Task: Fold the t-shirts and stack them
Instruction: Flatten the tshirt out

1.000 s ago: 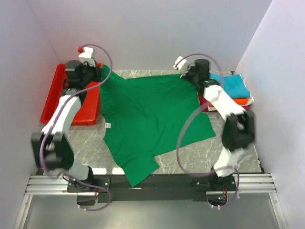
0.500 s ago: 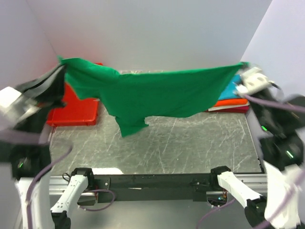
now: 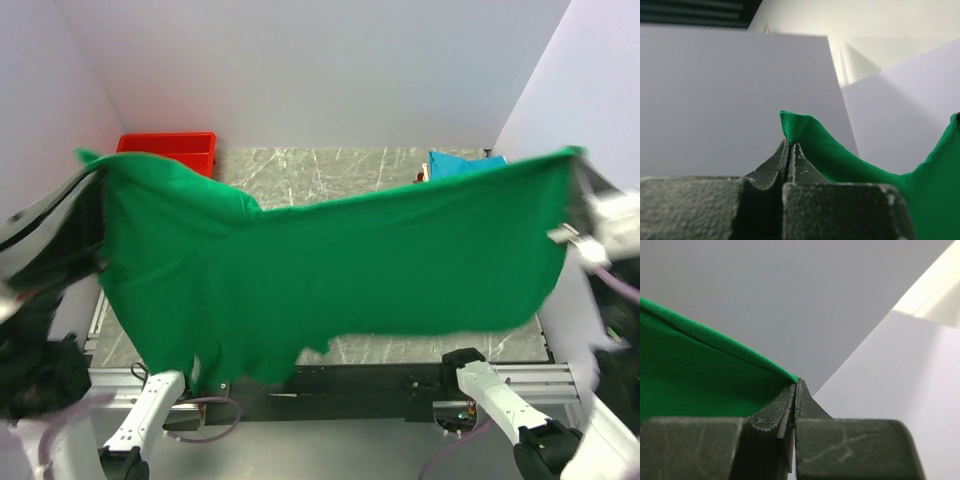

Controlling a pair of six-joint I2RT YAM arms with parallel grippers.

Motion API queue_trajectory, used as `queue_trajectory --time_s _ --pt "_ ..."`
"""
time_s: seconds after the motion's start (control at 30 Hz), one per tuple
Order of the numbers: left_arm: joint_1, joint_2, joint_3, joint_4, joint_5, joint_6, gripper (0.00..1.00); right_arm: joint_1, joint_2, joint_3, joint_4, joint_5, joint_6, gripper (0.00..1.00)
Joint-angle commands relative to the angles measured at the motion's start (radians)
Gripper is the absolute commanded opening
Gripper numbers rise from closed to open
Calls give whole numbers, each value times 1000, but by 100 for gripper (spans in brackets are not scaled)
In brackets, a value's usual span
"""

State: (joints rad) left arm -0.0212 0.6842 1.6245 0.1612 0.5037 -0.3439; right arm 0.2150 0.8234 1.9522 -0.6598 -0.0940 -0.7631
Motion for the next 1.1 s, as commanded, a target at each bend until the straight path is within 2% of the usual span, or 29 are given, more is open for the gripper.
queue_trajectory --time_s 0.0,0.07,0.17,0.2,0.3,0.33,0.4,0.43,0.57,0.6,0.63,0.7,0.83,0.97,1.07 --pt "3 18 -121 -51 -40 34 1 -5 48 -206 57 33 16 0" --pt "3 12 -246 -57 -79 86 1 -5 52 -306 136 20 27 0" --pt "3 35 -429 -60 -138 163 1 -5 72 -533 264 -15 39 0" --pt "3 49 -471 -60 -158 190 0 -5 79 -658 308 -12 39 0" --pt "3 165 -622 -9 -217 240 0 -5 179 -864 487 -33 33 0" --pt "3 254 -674 36 -223 232 1 -3 218 -903 579 -39 16 0" --pt "3 364 -690 58 -238 240 0 -3 367 -958 644 -52 -4 0" --pt "3 487 -689 64 -246 246 0 -3 429 -957 687 -58 -5 0" --pt "4 779 -641 156 -263 269 0 -3 771 -840 732 -23 -19 0" --pt "4 829 -620 156 -255 285 0 -3 910 -741 724 -12 -15 0" --pt "3 921 -565 147 -258 289 0 -3 974 -683 674 -6 -4 0" --pt "4 991 -503 107 -257 296 0 0 1124 -525 602 14 8 0" --pt "4 1121 -350 20 -246 327 0 4 1256 -374 581 83 12 0" --pt "4 1186 -272 -17 -240 370 0 0 1361 -244 560 151 4 0" --pt "6 1224 -212 -41 -229 381 0 -3 1382 -214 562 172 5 0"
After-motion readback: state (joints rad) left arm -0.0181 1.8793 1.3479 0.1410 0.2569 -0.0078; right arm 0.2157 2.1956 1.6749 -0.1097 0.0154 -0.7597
